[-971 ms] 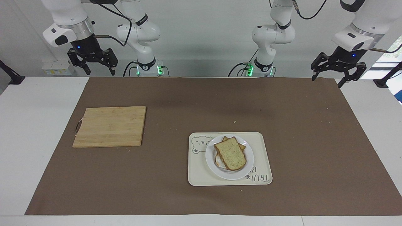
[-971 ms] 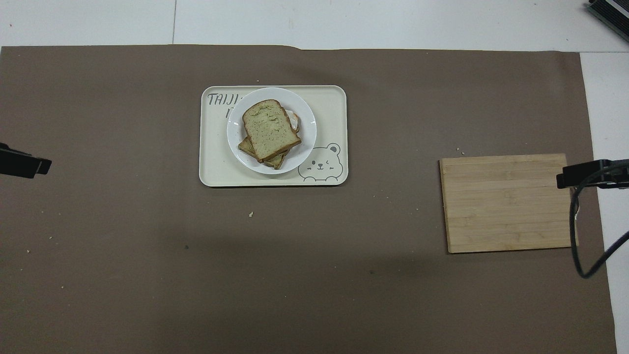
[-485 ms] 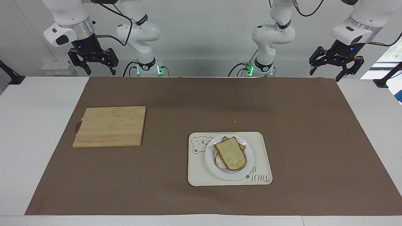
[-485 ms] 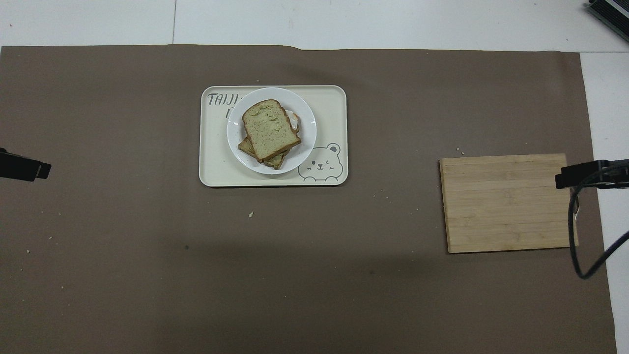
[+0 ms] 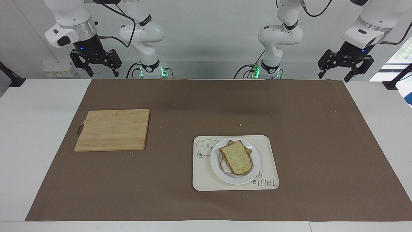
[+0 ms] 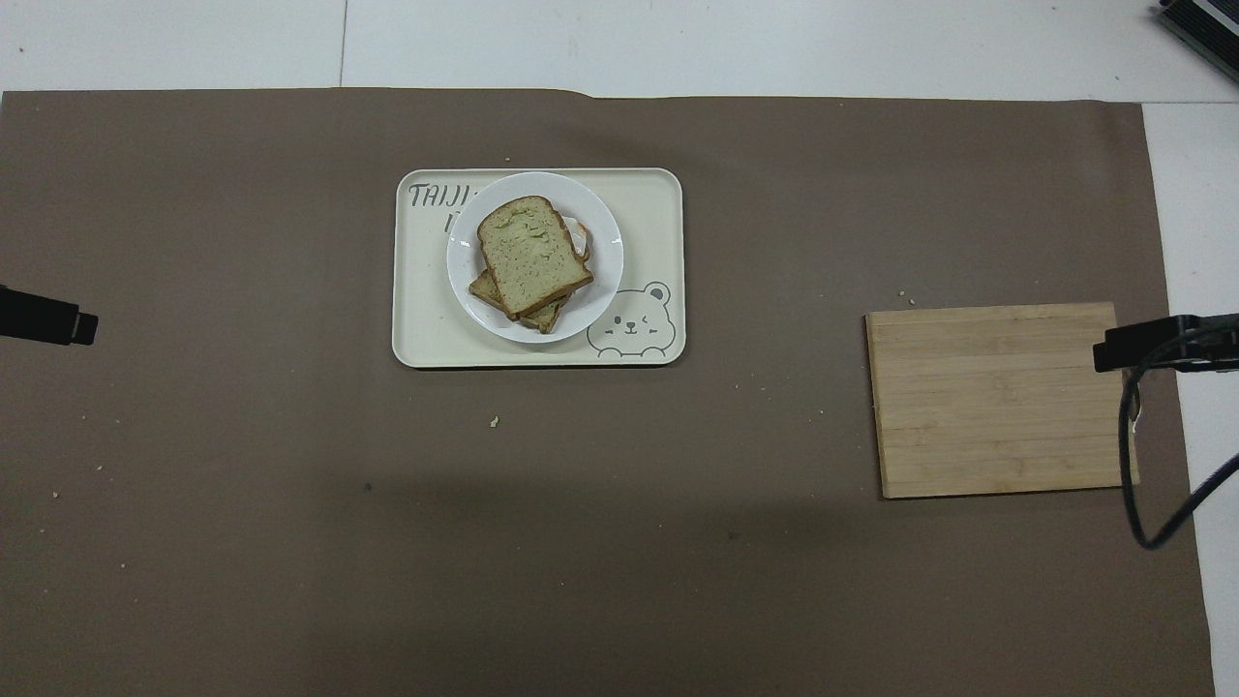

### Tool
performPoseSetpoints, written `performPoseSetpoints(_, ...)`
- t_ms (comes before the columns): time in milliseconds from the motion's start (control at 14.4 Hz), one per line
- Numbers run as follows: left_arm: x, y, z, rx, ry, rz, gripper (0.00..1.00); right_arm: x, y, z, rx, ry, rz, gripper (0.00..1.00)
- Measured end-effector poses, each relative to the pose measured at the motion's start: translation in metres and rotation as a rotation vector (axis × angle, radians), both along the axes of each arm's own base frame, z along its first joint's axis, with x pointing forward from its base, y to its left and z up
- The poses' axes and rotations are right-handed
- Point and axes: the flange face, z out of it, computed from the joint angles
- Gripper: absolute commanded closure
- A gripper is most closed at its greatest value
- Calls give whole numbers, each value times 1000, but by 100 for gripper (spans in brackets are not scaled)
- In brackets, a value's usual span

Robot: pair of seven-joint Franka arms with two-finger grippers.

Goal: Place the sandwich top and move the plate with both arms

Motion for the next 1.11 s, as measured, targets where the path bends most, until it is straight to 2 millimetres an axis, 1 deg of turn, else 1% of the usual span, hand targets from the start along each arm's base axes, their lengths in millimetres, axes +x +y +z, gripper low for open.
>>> performPoseSetpoints(208, 0, -1, 0, 0, 3, 2, 0, 0, 0, 0, 0, 0, 0, 0)
performPoseSetpoints(485, -6, 0, -3, 9, 48, 2, 0, 0, 0, 0, 0, 1, 0, 0)
performPoseSetpoints(832, -14, 3, 6, 29, 39, 5, 0, 0, 0, 0, 0, 1, 0, 0)
performPoseSetpoints(1109, -14, 2, 6, 29, 38, 3, 0, 0, 0, 0, 0, 1, 0, 0)
